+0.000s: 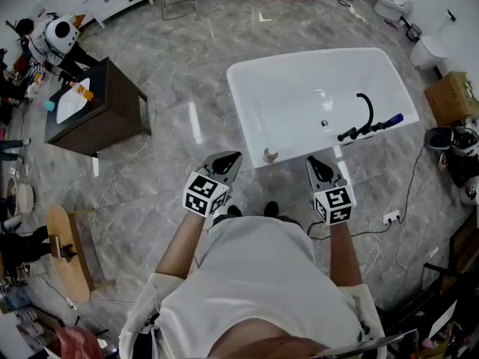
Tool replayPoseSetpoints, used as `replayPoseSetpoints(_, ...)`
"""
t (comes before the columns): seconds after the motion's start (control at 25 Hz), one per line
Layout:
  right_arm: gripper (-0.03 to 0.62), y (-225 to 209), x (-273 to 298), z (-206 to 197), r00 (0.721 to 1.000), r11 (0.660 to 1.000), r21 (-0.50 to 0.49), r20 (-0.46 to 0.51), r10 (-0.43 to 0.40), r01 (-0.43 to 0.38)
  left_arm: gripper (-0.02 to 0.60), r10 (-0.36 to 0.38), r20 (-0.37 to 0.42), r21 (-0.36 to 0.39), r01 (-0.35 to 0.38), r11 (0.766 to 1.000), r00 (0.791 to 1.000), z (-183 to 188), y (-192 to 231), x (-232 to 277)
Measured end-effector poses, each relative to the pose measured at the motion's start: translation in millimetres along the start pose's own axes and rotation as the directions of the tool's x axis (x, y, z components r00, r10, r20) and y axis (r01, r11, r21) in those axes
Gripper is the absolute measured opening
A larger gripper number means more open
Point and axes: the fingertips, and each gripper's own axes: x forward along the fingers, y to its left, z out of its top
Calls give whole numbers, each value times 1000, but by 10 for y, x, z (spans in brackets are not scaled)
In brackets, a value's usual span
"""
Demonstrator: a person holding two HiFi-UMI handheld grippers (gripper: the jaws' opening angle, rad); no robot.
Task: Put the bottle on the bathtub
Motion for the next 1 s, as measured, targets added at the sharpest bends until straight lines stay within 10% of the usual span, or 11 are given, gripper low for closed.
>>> replayPoseSetpoints(1.0,37,37,149,42,1000,999,41,-3,23,-23,9,9,4,-48,-9,999,1000,-74,225,21)
